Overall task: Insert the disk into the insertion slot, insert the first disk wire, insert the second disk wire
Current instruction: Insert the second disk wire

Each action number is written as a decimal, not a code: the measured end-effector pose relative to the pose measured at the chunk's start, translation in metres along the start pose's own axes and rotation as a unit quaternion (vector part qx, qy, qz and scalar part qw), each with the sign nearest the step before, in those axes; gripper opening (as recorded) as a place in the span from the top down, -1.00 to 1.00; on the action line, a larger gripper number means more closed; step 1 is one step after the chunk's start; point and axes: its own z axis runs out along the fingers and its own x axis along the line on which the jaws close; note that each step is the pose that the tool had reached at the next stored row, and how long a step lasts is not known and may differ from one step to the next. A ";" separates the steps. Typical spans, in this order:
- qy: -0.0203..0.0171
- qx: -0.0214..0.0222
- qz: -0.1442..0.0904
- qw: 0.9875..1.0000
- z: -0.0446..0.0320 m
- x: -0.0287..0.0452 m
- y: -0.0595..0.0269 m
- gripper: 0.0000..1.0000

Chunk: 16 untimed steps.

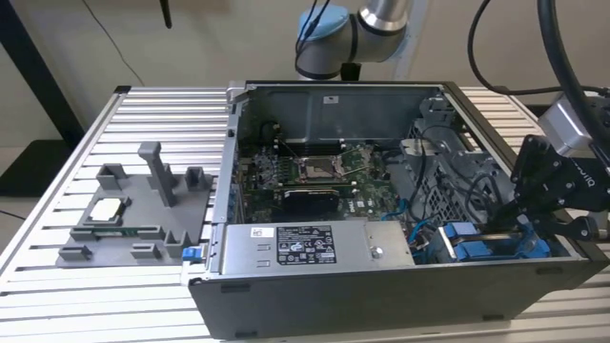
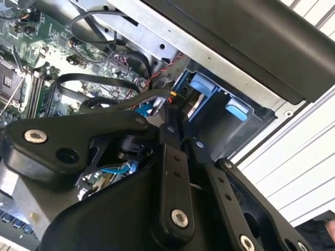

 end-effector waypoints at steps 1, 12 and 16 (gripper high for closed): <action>-0.001 0.000 0.001 1.000 0.0000 0.0000 0.0000 0.68; -0.004 0.001 0.009 1.000 -0.0003 0.0034 -0.0005 0.65; -0.009 0.001 0.008 1.000 -0.0008 0.0041 -0.0005 0.52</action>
